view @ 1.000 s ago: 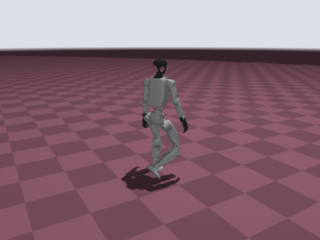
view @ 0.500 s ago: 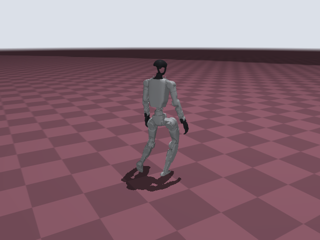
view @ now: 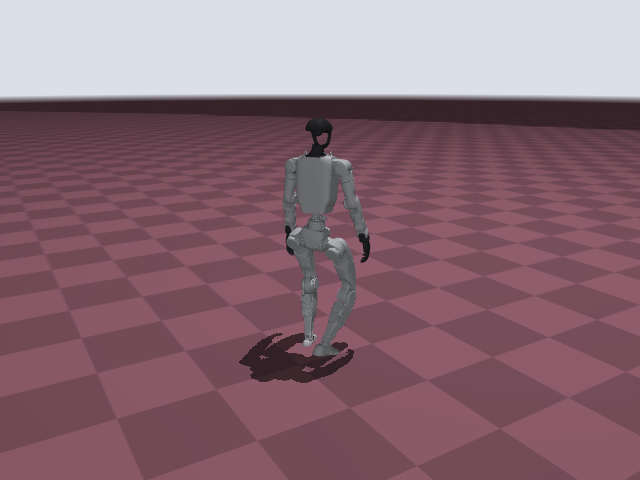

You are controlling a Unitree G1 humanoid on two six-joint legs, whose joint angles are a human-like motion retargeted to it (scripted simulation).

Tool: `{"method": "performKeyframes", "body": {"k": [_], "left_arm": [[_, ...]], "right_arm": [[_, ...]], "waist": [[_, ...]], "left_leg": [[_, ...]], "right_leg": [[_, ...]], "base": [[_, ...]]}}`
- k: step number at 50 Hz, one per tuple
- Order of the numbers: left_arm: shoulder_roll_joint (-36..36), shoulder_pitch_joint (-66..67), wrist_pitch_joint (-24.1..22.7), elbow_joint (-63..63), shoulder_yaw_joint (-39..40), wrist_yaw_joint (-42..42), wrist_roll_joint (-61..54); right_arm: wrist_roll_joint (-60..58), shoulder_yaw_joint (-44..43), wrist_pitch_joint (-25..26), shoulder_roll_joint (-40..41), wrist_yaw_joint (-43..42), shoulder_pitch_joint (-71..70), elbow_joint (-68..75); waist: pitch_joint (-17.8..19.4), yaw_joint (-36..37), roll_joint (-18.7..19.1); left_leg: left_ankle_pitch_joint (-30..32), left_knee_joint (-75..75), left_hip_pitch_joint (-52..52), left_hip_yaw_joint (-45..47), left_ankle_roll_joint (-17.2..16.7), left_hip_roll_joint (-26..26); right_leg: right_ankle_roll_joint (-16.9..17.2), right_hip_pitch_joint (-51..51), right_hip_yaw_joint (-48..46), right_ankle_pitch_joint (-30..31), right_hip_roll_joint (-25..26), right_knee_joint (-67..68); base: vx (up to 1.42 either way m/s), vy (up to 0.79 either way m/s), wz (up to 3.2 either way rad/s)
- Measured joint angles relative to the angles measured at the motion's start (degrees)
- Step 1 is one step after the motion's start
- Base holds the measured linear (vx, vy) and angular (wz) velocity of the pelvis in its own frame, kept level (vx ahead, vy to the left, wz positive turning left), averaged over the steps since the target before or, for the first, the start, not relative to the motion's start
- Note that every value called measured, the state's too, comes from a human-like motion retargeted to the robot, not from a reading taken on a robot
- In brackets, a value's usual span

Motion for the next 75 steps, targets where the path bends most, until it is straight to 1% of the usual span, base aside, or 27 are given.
{"method": "performKeyframes", "body": {"k": [5, 8, 12, 15, 18, 20, 23, 25, 27, 28, 30, 32, 33, 35, 37, 40, 42, 45, 47, 50, 52, 53, 59, 65, 68, 70, 75], "left_arm": [[-0.34, -1.56, -0.69, -1.19, -1.35, -1.01, 0.46], [-0.84, -2.82, -0.98, -3.06, -1.93, -1.5, 0.42], [-2.55, -5.01, -1.6, -5.77, -3.59, -2.16, 1.43], [-3.67, -5.39, -2.19, -6.8, -5.92, -3.22, 2.84], [-3.89, -5.62, -1.72, -5.79, -7.47, -4.78, 4.27], [-3.83, -5.15, -1.17, -4.01, -7.75, -5.48, 4.76], [-3.41, -3.61, -0.53, -1.1, -7.09, -5.88, 4.5], [-3.02, -2.76, -0.4, 0.34, -6.23, -5.9, 3.82], [-2.58, -2.7, -0.56, 0.91, -5.49, -5.52, 3.37], [-2.37, -3.04, -0.64, 0.94, -5.22, -5.1, 3.18], [-1.93, -4.47, -0.71, 0.61, -4.76, -4.11, 2.86], [-1.53, -6.46, -1.01, -0.14, -5.0, -2.91, 3.79], [-1.42, -7.08, -1.13, -0.53, -5.21, -2.41, 4.3], [-1.41, -7.78, -1.19, -1.07, -5.56, -1.78, 5.2], [-1.49, -8.21, -1.1, -1.46, -5.71, -1.9, 6.0], [-1.62, -8.06, -0.92, -1.6, -5.68, -2.56, 6.5], [-1.08, -8.17, -0.69, -1.59, -5.03, -3.3, 6.16], [-0.82, -7.84, -0.8, -1.47, -4.53, -3.66, 5.75], [-0.86, -7.82, -1.11, -1.52, -4.25, -3.63, 5.25], [-1.24, -8.11, -1.87, -1.95, -3.85, -3.55, 3.98], [-1.85, -8.07, -2.57, -2.39, -4.07, -3.6, 3.57], [-2.1, -8.6, -2.92, -2.5, -4.18, -3.79, 3.28], [-3.56, -8.53, -4.15, -3.49, -6.67, -4.78, 3.62], [-4.17, -7.57, -4.28, -2.61, -8.73, -6.71, 4.99], [-4.11, -6.53, -4.27, -1.55, -9.21, -7.66, 5.48], [-3.67, -6.36, -4.49, -0.6, -9.09, -8.51, 5.63], [-3.34, -4.26, -4.72, 0.25, -9.38, -9.15, 5.65]], "right_arm": [[0.26, -1.16, 0.13, 0.17, 0.42, 1.83, 0.26], [0.07, -2.07, 0.44, 0.19, 1.03, 2.93, 1.12], [0.04, -2.5, 0.64, 0.16, 1.04, 3.25, 2.11], [0.18, -2.25, 0.64, 0.11, 0.38, 3.6, 2.07], [0.76, -2.39, 0.96, -0.28, 0.26, 2.9, 1.71], [0.94, -2.48, 1.18, -0.55, 0.07, 2.67, 1.14], [0.98, -2.59, 1.37, -0.73, -0.21, 2.66, -0.03], [0.61, -2.49, 1.4, -0.82, -0.27, 2.42, -0.59], [0.37, -2.39, 1.41, -0.99, -0.36, 1.81, -0.84], [0.27, -2.35, 1.45, -1.09, -0.42, 1.36, -0.89], [-0.15, -2.41, 1.53, -1.18, -0.7, 0.24, -1.12], [-1.01, -2.83, 1.55, -1.14, -0.66, -0.67, -2.14], [-1.29, -2.77, 1.5, -1.09, -0.68, -0.81, -2.55], [-1.86, -2.23, 1.47, -0.79, -0.44, -0.74, -2.98], [-2.17, -1.65, 1.5, -0.49, 0.12, -0.65, -2.83], [-2.19, -0.59, 1.43, -0.13, 1.16, -0.14, -2.01], [-1.95, 0.21, 0.97, -0.1, 2.01, -0.26, -1.07], [-1.65, 0.64, 0.43, 0.24, 2.36, 0.48, -0.39], [-1.46, 0.68, 0.13, 0.42, 2.2, 0.72, -0.15], [-1.64, 0.89, -0.22, 0.4, 1.87, 0.48, -0.18], [-1.94, 1.26, -0.34, 0.31, 1.67, 0.54, -0.49], [-2.24, 1.38, -0.36, -0.05, 1.7, -0.04, -0.53], [-3.66, 2.55, -0.55, -1.03, 1.94, -0.46, -0.19], [-4.76, 3.7, -0.84, -1.26, 3.44, -1.3, 1.6], [-4.74, 4.28, -1.19, -0.79, 3.99, -2.38, 2.33], [-4.46, 4.59, -1.64, -0.6, 4.44, -3.82, 3.46], [-4.06, 5.35, -2.05, -0.12, 4.46, -4.42, 3.83]], "waist": [[0.8, -1.53, 3.1], [1.73, -0.14, 4.63], [3.79, 2.24, 7.48], [4.89, 2.41, 8.55], [4.56, 2.58, 11.51], [3.93, 2.35, 13.85], [2.86, 0.95, 16.14], [2.24, -0.16, 17.34], [1.97, -1.05, 17.62], [2.03, -1.38, 17.4], [2.73, -1.96, 16.03], [4.26, -2.52, 13.46], [5.13, -2.53, 12.97], [6.73, -2.05, 12.36], [7.57, -1.85, 11.54], [7.81, -2.4, 9.21], [6.28, -4.26, 4.46], [4.77, -4.04, 2.02], [3.95, -3.38, 1.5], [3.15, -2.2, 2.41], [3.53, -1.79, 2.86], [2.99, -1.58, 4.23], [2.97, -2.65, 5.61], [1.18, -2.68, 8.0], [0.19, -2.32, 9.22], [-1.18, -1.91, 10.91], [-1.3, -1.29, 11.86]], "left_leg": [[-0.67, 0.71, 2.04, -6.65, -1.93, 0.99], [-1.32, 2.58, 2.25, -10.2, -3.29, 1.49], [-1.74, 8.66, -0.69, -12.45, -6.3, 4.49], [-5.52, 17.79, -2.37, -6.95, -4.6, 10.24], [-7.0, 31.63, -1.56, -3.38, -2.66, 19.43], [-5.55, 39.09, 1.12, -3.02, -2.35, 25.25], [-0.87, 41.37, 8.39, -4.05, -4.65, 28.39], [1.49, 38.22, 13.4, -5.23, -7.22, 27.33], [-0.65, 31.83, 17.46, -5.88, -8.55, 24.19], [-3.33, 27.98, 19.05, -5.91, -8.41, 22.35], [-10.53, 19.52, 21.22, -5.82, -6.66, 17.83], [-17.37, 12.19, 21.22, -5.31, -3.65, 13.11], [-19.5, 10.51, 20.63, -4.24, -2.75, 12.66], [-21.94, 8.46, 18.88, -2.63, -1.41, 12.09], [-21.31, 6.36, 16.36, -3.23, -0.64, 10.35], [-17.77, 3.41, 12.67, -5.23, -0.58, 6.26], [-11.86, -4.19, 12.04, -6.93, -0.22, -1.34], [-6.36, -8.82, 9.68, -8.26, -1.1, -5.59], [-3.51, -11.14, 8.17, -8.82, -1.98, -6.87], [-0.53, -13.29, 5.85, -9.28, -3.77, -6.59], [-0.08, -11.85, 4.11, -8.57, -4.95, -6.24], [0.49, -12.56, 3.16, -8.28, -5.65, -4.75], [-2.45, -7.72, 0.25, 3.29, -4.04, 2.19], [-2.27, -3.06, -1.88, 8.35, -4.76, 8.71], [-2.21, -1.57, -2.84, 8.48, -5.43, 10.56], [-1.55, -3.75, -3.22, 7.5, -6.02, 11.61], [-2.62, -1.22, -4.09, 5.54, -6.88, 12.23]], "right_leg": [[1.59, 0.25, 7.1, 0.65, 9.79, -14.65], [0.63, 3.25, 7.11, 0.67, 12.21, -17.86], [-1.12, 5.35, 2.11, 0.93, 13.79, -20.12], [-1.62, 4.88, -2.84, 1.14, 12.79, -19.53], [-2.9, 4.53, -7.65, 3.78, 14.68, -22.71], [-3.82, 4.58, -10.48, 6.79, 17.04, -26.42], [-4.34, 4.13, -13.45, 12.15, 19.84, -32.06], [-4.35, 3.23, -14.9, 16.09, 21.21, -35.7], [-3.95, 1.59, -15.84, 19.4, 20.92, -38.09], [-3.6, 0.62, -16.07, 20.79, 20.25, -38.96], [-1.67, -1.83, -14.64, 22.56, 18.15, -39.92], [4.48, -5.23, -7.63, 22.95, 16.48, -40.37], [5.61, -6.47, -6.68, 21.71, 15.91, -40.31], [5.48, -8.05, -6.64, 17.99, 14.59, -38.31], [3.68, -8.59, -6.69, 12.5, 12.88, -32.62], [0.6, -7.82, -4.92, 4.02, 9.64, -19.21], [0.2, -6.66, -1.95, -1.4, 4.49, -11.32], [0.66, -1.1, 0.08, -4.22, 3.65, -9.85], [1.29, 2.63, 0.74, -5.04, 4.34, -13.85], [0.96, 6.54, 0.22, -5.92, 5.91, -22.51], [0.68, 7.2, -0.44, -6.79, 5.87, -24.76], [0.36, 7.72, -1.48, -5.35, 7.1, -28.64], [0.88, 7.77, -7.81, -3.68, 4.65, -31.19], [0.75, 8.56, -13.23, -1.64, 4.91, -34.88], [0.43, 9.25, -15.12, -0.78, 5.86, -36.79], [-0.25, 12.22, -16.38, 3.17, 9.29, -45.87], [-0.58, 12.36, -17.67, 2.7, 9.41, -43.55]], "base": [[0.23, -0.15, 0.71], [0.03, -0.21, 0.79], [-0.16, -0.22, 1.1], [-0.29, -0.18, 1.52], [-0.37, -0.15, 1.23], [-0.43, -0.14, 1.01], [-0.49, -0.1, 0.99], [-0.55, -0.03, 0.97], [-0.6, 0.01, 0.96], [-0.63, 0.04, 0.99], [-0.65, 0.07, 1.1], [-0.69, 0.1, 1.25], [-0.7, 0.1, 1.03], [-0.66, 0.1, 0.8], [-0.56, 0.08, 1.0], [-0.49, 0.06, 1.39], [-0.42, 0.03, 1.72], [-0.4, 0.0, 1.33], [-0.35, -0.02, 1.12], [-0.32, -0.02, 0.92], [-0.29, -0.01, 0.88], [-0.24, 0.0, 0.92], [-0.19, 0.03, 1.14], [-0.08, 0.03, 0.82], [-0.01, 0.04, 0.58], [0.05, 0.04, 0.44], [0.01, 0.05, 0.4]]}}
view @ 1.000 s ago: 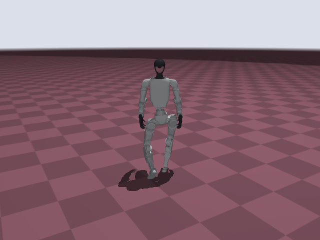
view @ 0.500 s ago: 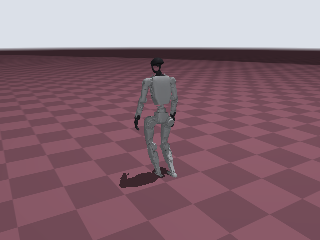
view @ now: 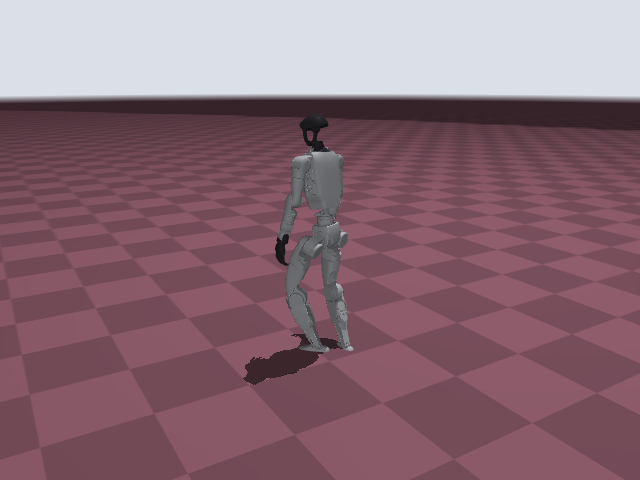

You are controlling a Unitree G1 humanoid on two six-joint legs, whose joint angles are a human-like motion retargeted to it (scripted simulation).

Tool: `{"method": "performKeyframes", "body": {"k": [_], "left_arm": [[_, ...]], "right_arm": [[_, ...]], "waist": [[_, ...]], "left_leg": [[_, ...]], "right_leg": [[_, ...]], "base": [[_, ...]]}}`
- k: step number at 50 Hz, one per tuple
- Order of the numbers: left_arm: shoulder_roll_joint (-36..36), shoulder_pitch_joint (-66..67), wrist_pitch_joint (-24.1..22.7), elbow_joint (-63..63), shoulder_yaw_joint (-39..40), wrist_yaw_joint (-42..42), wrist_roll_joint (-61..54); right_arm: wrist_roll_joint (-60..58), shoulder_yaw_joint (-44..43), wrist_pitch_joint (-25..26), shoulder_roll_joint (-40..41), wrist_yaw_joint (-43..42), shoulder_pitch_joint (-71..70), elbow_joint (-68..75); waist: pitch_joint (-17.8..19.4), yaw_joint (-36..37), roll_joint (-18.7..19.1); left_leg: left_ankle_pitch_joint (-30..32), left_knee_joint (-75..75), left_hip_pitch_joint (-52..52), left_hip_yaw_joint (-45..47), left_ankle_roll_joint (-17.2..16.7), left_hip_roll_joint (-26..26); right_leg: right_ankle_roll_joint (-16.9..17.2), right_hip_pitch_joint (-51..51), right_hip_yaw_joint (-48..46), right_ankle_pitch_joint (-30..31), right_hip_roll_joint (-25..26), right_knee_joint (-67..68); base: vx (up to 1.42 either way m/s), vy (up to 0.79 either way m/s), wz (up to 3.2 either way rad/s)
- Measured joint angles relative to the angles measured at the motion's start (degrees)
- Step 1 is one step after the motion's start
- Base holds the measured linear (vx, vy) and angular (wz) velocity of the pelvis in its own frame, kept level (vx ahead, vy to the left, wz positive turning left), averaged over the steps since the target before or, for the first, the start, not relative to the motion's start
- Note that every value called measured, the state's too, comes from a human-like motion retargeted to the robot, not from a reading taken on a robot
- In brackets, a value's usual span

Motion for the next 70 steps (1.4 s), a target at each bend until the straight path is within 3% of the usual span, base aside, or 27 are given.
{"method": "performKeyframes", "body": {"k": [20, 29, 33, 40, 43, 50, 52, 53, 55, 58, 60, 68, 70], "left_arm": [[1.13, 3.12, -2.09, -2.67, -1.83, -1.21, 0.64], [1.83, 3.05, -3.18, -5.74, -7.06, -1.27, 2.73], [2.75, 2.48, -3.43, -7.85, -8.86, -0.89, 3.57], [4.49, 0.69, -4.43, -8.49, -10.1, -1.15, 2.83], [4.69, 0.37, -4.52, -7.24, -10.23, -1.14, 2.34], [5.68, -1.71, -4.53, -3.35, -7.88, -0.91, -0.12], [6.0, -2.78, -4.93, -3.77, -7.4, -0.6, -1.1], [6.27, -3.93, -5.12, -4.49, -7.3, -0.48, -1.61], [6.11, -4.9, -5.82, -6.51, -7.5, 0.13, -2.02], [5.77, -6.35, -6.94, -11.61, -8.37, 0.59, -2.12], [5.95, -7.78, -6.99, -17.39, -9.94, 0.06, -2.0], [6.9, -9.67, -10.23, -41.09, -18.72, -6.62, 0.4], [7.73, -10.64, -10.06, -46.08, -21.05, -9.29, 0.78]], "right_arm": [[-3.27, 4.36, -1.14, -1.1, 2.02, -0.09, -0.71], [-5.41, 6.66, -2.57, -2.97, 1.88, -0.37, -4.25], [-6.04, 8.1, -2.95, -3.55, 1.51, -1.49, -5.54], [-5.62, 10.31, -2.56, -2.92, 1.19, -4.92, -4.37], [-5.58, 10.98, -2.22, -2.32, 1.51, -4.44, -3.12], [-5.67, 11.27, -2.58, -0.75, 2.02, -4.4, -0.51], [-5.62, 10.98, -2.93, -0.81, 1.93, -4.91, -0.15], [-5.6, 10.6, -3.11, -1.14, 1.94, -5.79, 0.11], [-5.71, 10.3, -3.22, -1.89, 1.69, -5.99, 0.25], [-6.25, 9.84, -3.15, -3.31, 1.44, -6.41, 0.53], [-6.9, 8.52, -3.05, -4.89, 2.0, -7.34, 1.0], [-9.75, 8.9, -3.57, -8.65, 5.9, -5.53, 0.19], [-10.35, 9.2, -3.92, -9.84, 7.22, -5.59, -1.13]], "waist": [[1.61, 0.62, -2.34], [5.1, -4.22, -7.62], [4.72, -7.4, -10.24], [3.79, -8.32, -6.67], [3.29, -8.07, -7.68], [2.64, -5.34, -7.21], [3.69, -3.91, -5.02], [4.95, -2.23, -1.17], [5.53, -1.26, 0.54], [6.01, 1.02, 1.69], [6.45, 3.07, 3.12], [5.4, 4.56, 2.34], [4.91, 3.81, 0.14]], "left_leg": [[-1.6, -2.49, 4.16, -2.85, 0.64, -5.01], [-0.87, -7.29, 9.36, -3.15, 1.8, -14.72], [4.14, -17.82, 13.02, -4.35, 1.9, -20.44], [6.88, -25.94, 15.47, -7.52, 0.87, -17.94], [5.7, -23.55, 15.06, -8.42, 1.12, -18.52], [0.04, -9.39, 11.59, -10.77, -0.05, -14.07], [-2.06, 2.02, 8.32, -10.16, -0.87, -8.45], [-3.56, 11.05, 5.8, -9.45, -1.46, -0.9], [-0.8, 21.62, 3.94, -5.2, 0.49, 7.46], [-0.86, 29.49, 1.12, -4.98, 2.65, 11.97], [-2.04, 30.09, -0.3, -6.11, 3.12, 13.33], [-3.5, 10.26, 4.92, -3.74, 1.39, 5.99], [-0.54, 0.96, 9.39, -1.86, 1.11, 1.1]], "right_leg": [[-0.69, 1.21, -1.03, -1.87, -4.13, 8.14], [1.02, -10.26, 7.24, -0.96, -15.38, 37.48], [1.78, -18.78, 11.16, -0.49, -20.29, 42.12], [5.19, -25.5, 14.93, 6.1, -12.88, 24.5], [6.21, -26.02, 16.9, 7.44, -12.63, 22.53], [3.78, -20.68, 14.32, 5.49, -9.13, 19.29], [2.67, -17.2, 12.25, 5.77, -5.19, 16.04], [1.53, -13.25, 9.91, 8.01, 0.53, 9.89], [0.62, -10.98, 7.92, 7.8, 2.99, 8.22], [0.14, -8.49, 7.07, 7.33, 5.58, 6.47], [0.23, -3.09, 6.58, 10.61, 8.67, -2.73], [3.13, 3.08, 4.02, 11.77, 6.18, -6.1], [3.99, 3.06, 3.63, 10.85, 2.34, -4.42]], "base": [[0.05, 0.05, 0.24], [0.06, 0.04, 0.53], [0.1, 0.01, 0.64], [0.14, -0.04, 0.32], [0.16, -0.09, 0.3], [0.21, -0.14, 0.03], [0.21, -0.14, -0.3], [0.21, -0.14, -0.33], [0.2, -0.13, 0.11], [0.19, -0.1, 0.09], [0.21, -0.05, 0.06], [0.15, 0.02, 0.34], [0.11, 0.03, 0.52]]}}
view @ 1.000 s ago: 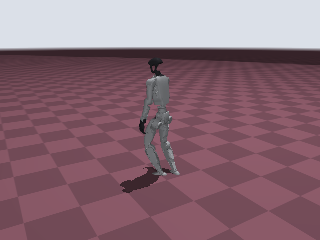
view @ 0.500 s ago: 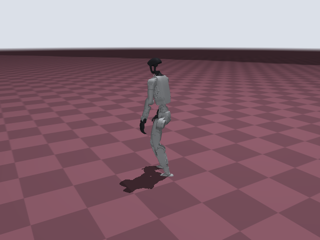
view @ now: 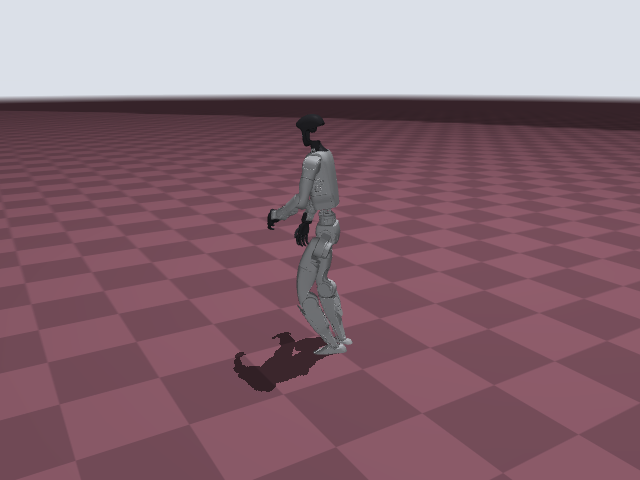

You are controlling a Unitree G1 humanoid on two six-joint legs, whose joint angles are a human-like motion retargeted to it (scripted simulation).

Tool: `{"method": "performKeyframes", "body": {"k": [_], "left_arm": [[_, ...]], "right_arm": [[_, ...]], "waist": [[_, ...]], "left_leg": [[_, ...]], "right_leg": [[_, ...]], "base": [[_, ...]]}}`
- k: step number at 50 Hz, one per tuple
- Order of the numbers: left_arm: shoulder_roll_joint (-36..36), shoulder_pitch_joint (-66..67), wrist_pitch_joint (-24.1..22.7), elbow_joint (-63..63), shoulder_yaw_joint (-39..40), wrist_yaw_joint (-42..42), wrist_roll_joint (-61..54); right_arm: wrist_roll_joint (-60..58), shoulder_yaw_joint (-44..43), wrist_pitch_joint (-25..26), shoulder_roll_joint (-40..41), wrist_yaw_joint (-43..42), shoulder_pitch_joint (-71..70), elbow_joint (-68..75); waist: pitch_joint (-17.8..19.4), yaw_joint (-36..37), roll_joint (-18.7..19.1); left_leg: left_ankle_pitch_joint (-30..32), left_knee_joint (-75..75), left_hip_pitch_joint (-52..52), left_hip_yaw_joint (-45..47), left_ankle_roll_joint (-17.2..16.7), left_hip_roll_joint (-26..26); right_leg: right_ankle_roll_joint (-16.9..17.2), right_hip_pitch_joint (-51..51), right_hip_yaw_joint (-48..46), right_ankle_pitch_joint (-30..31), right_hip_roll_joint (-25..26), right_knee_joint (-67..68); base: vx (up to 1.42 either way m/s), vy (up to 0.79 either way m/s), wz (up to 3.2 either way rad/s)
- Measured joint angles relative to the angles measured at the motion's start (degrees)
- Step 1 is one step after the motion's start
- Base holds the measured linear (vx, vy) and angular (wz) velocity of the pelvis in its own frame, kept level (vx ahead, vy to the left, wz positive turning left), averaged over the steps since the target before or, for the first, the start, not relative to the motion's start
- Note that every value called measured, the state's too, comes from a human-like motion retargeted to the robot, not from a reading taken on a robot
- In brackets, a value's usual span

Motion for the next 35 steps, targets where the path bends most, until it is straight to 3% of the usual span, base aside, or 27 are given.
{"method": "performKeyframes", "body": {"k": [6, 9, 14, 23, 35], "left_arm": [[-1.14, -3.4, 0.66, 3.93, -7.42, -3.51, 3.06], [-4.08, -6.68, 0.78, 16.64, -9.93, -3.69, 5.34], [-5.82, -6.72, 4.02, 33.3, -11.68, -4.07, 8.29], [-4.17, -0.39, 4.68, 50.29, -3.77, -2.41, 11.47], [-2.09, 15.57, 3.83, 45.92, 8.4, -4.35, 5.41]], "right_arm": [[-1.64, 5.26, -1.57, 0.48, 0.02, -1.82, -3.3], [-2.19, 9.64, -2.2, 1.63, -0.9, -4.48, -4.2], [-4.03, 14.85, -2.59, 3.85, -1.07, -6.05, -5.41], [-4.47, 13.83, -2.6, 3.08, -1.2, -4.51, -5.44], [-0.33, 4.47, -3.05, -0.94, -0.04, 7.31, -9.29]], "waist": [[-0.51, -3.35, -2.38], [-2.65, -5.97, -4.12], [-3.09, -8.32, -5.8], [-4.92, -9.4, -5.91], [-7.61, -7.34, -4.75]], "left_leg": [[7.89, -13.28, 6.27, 1.5, -3.07, -6.51], [18.34, -31.15, 11.19, 1.0, -3.96, -12.69], [23.14, -36.72, 12.75, -0.43, -4.18, -15.57], [25.6, -43.15, 13.03, -3.56, -3.42, -16.76], [24.34, -42.82, 13.13, -6.72, -3.42, -15.66]], "right_leg": [[0.31, -4.79, -2.04, 0.35, -7.84, 12.44], [0.34, -9.46, -2.34, 2.81, -12.14, 15.93], [0.33, -12.13, -1.89, 4.69, -14.89, 18.65], [-0.88, -14.57, -0.2, 4.49, -14.03, 17.87], [-2.71, -13.14, 0.96, 3.66, -11.75, 16.69]], "base": [[0.05, 0.04, 0.43], [0.07, 0.05, 0.47], [0.04, 0.04, 0.34], [0.06, 0.03, 0.27], [0.09, -0.02, 0.27]]}}
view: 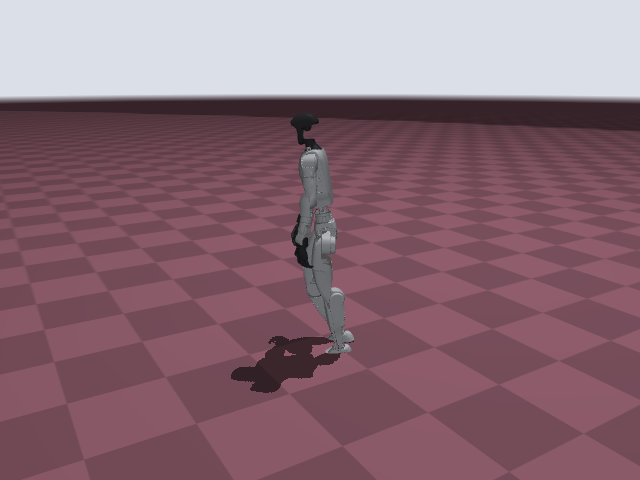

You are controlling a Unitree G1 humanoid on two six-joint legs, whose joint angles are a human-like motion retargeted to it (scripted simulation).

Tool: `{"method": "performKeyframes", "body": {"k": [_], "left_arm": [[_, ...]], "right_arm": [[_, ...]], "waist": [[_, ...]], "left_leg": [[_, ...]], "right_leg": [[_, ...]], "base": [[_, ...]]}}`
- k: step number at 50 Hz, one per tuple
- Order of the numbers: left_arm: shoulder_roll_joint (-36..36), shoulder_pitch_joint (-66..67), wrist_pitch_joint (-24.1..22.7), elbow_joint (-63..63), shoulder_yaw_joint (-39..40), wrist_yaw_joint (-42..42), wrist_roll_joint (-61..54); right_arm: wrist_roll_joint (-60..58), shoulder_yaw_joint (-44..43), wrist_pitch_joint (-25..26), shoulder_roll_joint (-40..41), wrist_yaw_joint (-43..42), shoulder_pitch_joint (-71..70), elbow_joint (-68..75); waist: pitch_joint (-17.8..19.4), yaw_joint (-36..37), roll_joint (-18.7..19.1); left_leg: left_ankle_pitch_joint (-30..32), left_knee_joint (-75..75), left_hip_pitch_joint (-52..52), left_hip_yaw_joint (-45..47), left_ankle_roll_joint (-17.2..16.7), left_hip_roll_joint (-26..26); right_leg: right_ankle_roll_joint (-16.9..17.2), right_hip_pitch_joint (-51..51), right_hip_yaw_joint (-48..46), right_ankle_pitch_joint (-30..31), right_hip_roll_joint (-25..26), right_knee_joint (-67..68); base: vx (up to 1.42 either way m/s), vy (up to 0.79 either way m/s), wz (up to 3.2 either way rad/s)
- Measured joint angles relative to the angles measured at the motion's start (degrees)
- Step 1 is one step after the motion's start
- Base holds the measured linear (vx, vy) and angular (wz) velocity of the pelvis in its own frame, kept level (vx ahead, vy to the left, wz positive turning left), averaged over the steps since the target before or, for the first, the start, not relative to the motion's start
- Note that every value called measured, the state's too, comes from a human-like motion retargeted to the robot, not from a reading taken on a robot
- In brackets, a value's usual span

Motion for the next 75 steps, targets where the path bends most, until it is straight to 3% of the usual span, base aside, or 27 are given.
{"method": "performKeyframes", "body": {"k": [5, 7, 10, 12, 14, 17, 20, 22, 24, 25, 27, 31, 33, 35, 39, 42, 45, 47, 49, 51, 53, 55, 56, 60, 64, 71, 75], "left_arm": [[2.07, 8.28, -1.89, -12.36, 2.81, -3.77, -4.22], [6.43, 15.67, -1.31, -26.45, 3.4, -7.35, -7.35], [11.44, 21.44, -4.75, -42.47, 5.79, -9.98, -10.54], [18.27, 29.94, -4.3, -60.42, 9.3, -12.67, -14.69], [22.24, 33.87, -6.39, -70.67, 12.45, -12.83, -17.06], [28.33, 40.57, -8.09, -86.85, 19.85, -11.85, -20.72], [30.59, 43.04, -9.11, -100.04, 29.38, -7.01, -22.65], [30.44, 38.81, -10.1, -107.48, 35.91, -0.59, -22.72], [30.89, 30.73, -12.1, -110.61, 39.66, 5.75, -21.99], [31.35, 26.25, -13.23, -111.06, 40.59, 8.6, -21.48], [32.48, 19.55, -15.26, -110.69, 39.97, 13.0, -20.17], [31.85, 17.95, -16.78, -109.31, 38.23, 17.38, -13.85], [30.34, 20.41, -16.0, -108.43, 38.33, 16.43, -11.44], [28.49, 23.37, -14.48, -107.24, 39.01, 14.55, -10.28], [22.91, 29.69, -11.89, -104.18, 41.22, 10.32, -10.9], [19.45, 33.38, -10.81, -99.81, 40.29, 6.77, -11.61], [18.74, 34.4, -8.97, -93.65, 36.73, 3.78, -9.98], [19.56, 33.77, -8.35, -90.38, 33.96, 3.68, -7.62], [20.42, 32.82, -8.17, -87.55, 31.62, 3.69, -4.72], [20.78, 31.32, -8.16, -84.53, 29.43, 4.49, -1.17], [19.83, 28.46, -8.28, -80.2, 26.64, 5.89, 2.65], [17.57, 25.38, -8.87, -74.86, 23.44, 6.77, 5.81], [16.28, 24.44, -9.23, -72.36, 21.76, 6.74, 6.71], [12.16, 21.05, -10.98, -62.47, 14.99, 7.03, 8.23], [9.93, 17.7, -12.56, -54.13, 9.39, 7.79, 7.58], [7.17, 11.91, -13.58, -43.23, 3.3, 10.5, 4.93], [5.75, 10.58, -12.94, -37.76, 2.19, 12.2, 3.44]], "right_arm": [[5.86, -4.97, -2.5, -4.41, 2.7, 7.94, -12.77], [10.41, -8.41, -1.98, -10.81, 6.23, 15.7, -28.28], [15.72, -12.08, -5.03, -17.23, 9.19, 20.38, -45.05], [21.78, -18.52, -3.46, -23.89, 12.67, 28.97, -63.11], [24.85, -22.27, -4.42, -27.65, 13.98, 31.97, -72.58], [29.44, -30.45, -4.66, -33.0, 14.69, 37.68, -86.51], [32.29, -39.68, -5.36, -34.15, 12.0, 40.77, -96.89], [33.71, -45.66, -6.6, -30.71, 6.62, 39.0, -101.91], [33.17, -48.72, -8.66, -26.37, 1.23, 34.27, -103.56], [32.03, -49.35, -9.8, -24.63, -1.24, 31.55, -103.66], [28.47, -48.42, -11.94, -24.06, -5.33, 27.23, -102.41], [19.44, -45.04, -13.35, -27.45, -12.0, 25.1, -96.54], [14.32, -43.81, -12.2, -28.21, -13.78, 26.15, -93.16], [10.18, -43.39, -10.64, -28.03, -14.55, 27.94, -89.75], [5.6, -43.4, -8.81, -25.06, -15.94, 32.26, -81.79], [5.55, -40.96, -7.5, -20.49, -15.91, 33.32, -72.48], [8.61, -36.71, -5.19, -15.39, -13.53, 31.26, -57.7], [9.97, -33.66, -3.33, -13.03, -11.67, 28.52, -45.72], [9.36, -29.95, -1.21, -11.54, -10.34, 24.8, -32.48], [6.89, -25.77, 1.04, -10.03, -9.62, 20.6, -18.89], [4.55, -21.73, 2.1, -7.34, -9.71, 15.24, -4.74], [3.73, -19.34, 1.76, -3.81, -9.96, 11.56, 5.67], [3.96, -18.82, 1.47, -2.24, -10.23, 11.52, 8.07], [5.82, -17.87, -0.34, 2.42, -11.05, 13.87, 12.78], [9.31, -17.02, -1.9, 4.71, -11.71, 17.05, 13.58], [16.77, -14.05, -2.39, 5.85, -11.12, 18.97, 14.14], [20.31, -13.26, -2.38, 5.56, -11.25, 18.42, 14.42]], "waist": [[-0.55, 0.98, 0.18], [-1.09, 1.99, 3.08], [0.06, 2.17, 2.67], [0.13, 2.84, 3.42], [1.0, 3.38, 3.39], [2.35, 3.8, 2.83], [4.42, 3.37, 1.22], [5.85, 2.43, 0.39], [6.28, 1.72, 2.15], [6.27, 1.57, 3.78], [6.19, 0.92, 8.07], [6.65, -0.82, 14.59], [7.85, -1.79, 15.65], [9.65, -1.95, 15.95], [13.33, -0.14, 15.66], [13.44, 1.37, 13.8], [10.28, 4.0, 12.41], [7.52, 5.77, 12.07], [5.55, 6.28, 11.14], [4.53, 6.22, 10.62], [5.1, 5.32, 10.84], [6.16, 3.91, 12.22], [6.04, 3.35, 13.37], [5.01, 0.95, 17.72], [3.54, -0.84, 18.91], [1.92, -0.41, 14.66], [2.72, 0.83, 11.75]], "left_leg": [[-2.63, 1.87, 0.66, -0.75, -0.34, 0.76], [-7.1, 7.73, -0.1, -1.06, -1.15, 4.77], [-8.57, 13.63, -1.22, -0.57, -1.31, 5.24], [-11.64, 23.68, -4.05, -0.66, -1.81, 7.07], [-11.69, 30.31, -5.63, -1.25, -2.14, 7.28], [-14.37, 41.58, -8.38, -3.63, -1.58, 5.86], [-20.74, 52.28, -11.77, -6.17, 1.82, 1.67], [-25.35, 57.88, -16.28, -8.14, 4.82, -1.36], [-26.99, 60.07, -20.52, -9.45, 6.85, -0.81], [-26.91, 59.76, -21.95, -9.98, 7.37, 0.4], [-21.19, 54.6, -21.91, -9.82, 5.91, 3.48], [10.36, 42.08, -20.86, -13.44, -8.98, 2.14], [18.19, 42.42, -22.22, -12.29, -12.86, 1.11], [17.16, 47.97, -24.37, -10.42, -12.11, 0.24], [5.1, 73.98, -28.53, -6.0, -6.79, 0.83], [0.35, 96.5, -29.78, -3.26, -4.3, 2.38], [0.17, 113.21, -28.07, -2.77, -1.48, 7.82], [-1.49, 120.15, -26.35, -3.66, -0.64, 11.69], [-6.5, 124.13, -24.19, -3.25, 0.17, 13.34], [-13.78, 125.51, -22.08, -2.08, 1.0, 14.15], [-19.28, 121.26, -19.35, -1.07, 0.71, 14.46], [-22.26, 111.46, -15.1, 0.39, -0.21, 15.57], [-22.34, 105.65, -12.82, 1.35, -1.38, 15.99], [-20.6, 83.32, -4.22, 4.24, -6.41, 16.4], [-18.42, 64.51, 0.6, 3.86, -8.92, 14.53], [-15.37, 41.63, 4.94, -1.37, -9.61, 9.53], [-14.94, 36.91, 5.73, -4.67, -9.87, 8.17]], "right_leg": [[-0.04, 2.99, -0.38, -1.5, 1.2, -2.13], [-0.27, 9.56, -1.66, 1.48, 6.56, -11.9], [0.6, 11.37, -0.6, 1.59, 6.71, -11.41], [1.44, 14.27, 0.57, 2.29, 8.4, -12.64], [2.23, 14.48, 2.41, 1.16, 8.41, -8.29], [3.75, 12.47, 5.94, -1.6, 8.33, 5.11], [4.0, 5.18, 7.92, -1.42, 5.09, 30.82], [3.3, -6.26, 10.52, 0.51, 2.98, 51.79], [3.04, -20.59, 12.45, 3.58, 3.46, 70.04], [2.96, -28.02, 12.98, 5.33, 4.1, 77.8], [3.34, -40.85, 13.88, 9.16, 4.66, 85.3], [2.76, -52.52, 17.33, 16.69, 1.5, 83.17], [2.44, -52.3, 18.26, 19.46, -1.67, 78.95], [1.92, -49.93, 17.48, 21.01, -4.21, 74.82], [1.92, -39.46, 11.78, 23.46, -3.59, 61.34], [6.77, -29.14, 10.12, 28.45, 3.44, 42.19], [12.54, -20.2, 12.76, 33.99, 12.61, 20.07], [13.13, -15.66, 14.12, 35.29, 16.47, 11.47], [10.33, -12.49, 14.6, 27.61, 17.5, 10.28], [4.95, -11.1, 13.03, 10.92, 17.4, 14.22], [-0.04, -9.93, 9.6, -4.58, 16.53, 19.03], [-1.84, -7.4, 5.98, -10.81, 16.66, 20.25], [-1.75, -5.84, 4.49, -11.14, 17.61, 18.81], [-0.43, 0.4, -0.17, -8.23, 22.07, 8.92], [1.82, 3.74, -1.08, -1.97, 25.14, -2.05], [4.99, 2.36, 3.03, 4.75, 25.96, -10.31], [6.04, -0.05, 5.56, 5.74, 25.96, -8.99]], "base": [[0.2, -0.02, 0.22], [0.31, 0.0, 0.15], [0.25, 0.03, 0.34], [0.25, 0.05, 0.39], [0.18, 0.06, 0.4], [0.14, 0.09, 0.46], [0.11, 0.14, 0.39], [0.11, 0.19, 0.29], [0.11, 0.23, 0.06], [0.11, 0.27, -0.16], [0.13, 0.27, -0.25], [0.19, 0.18, 0.01], [0.18, 0.06, 0.66], [0.16, -0.01, 0.6], [0.14, -0.07, 0.32], [0.16, -0.12, 0.48], [0.16, -0.14, 0.31], [0.16, -0.17, 0.27], [0.14, -0.17, 0.55], [0.1, -0.16, 0.6], [0.07, -0.18, 0.61], [0.04, -0.21, 0.6], [0.02, -0.23, 0.53], [-0.01, -0.27, 0.68], [-0.05, -0.3, 0.94], [-0.1, -0.24, 0.93], [-0.14, -0.13, 0.66]]}}
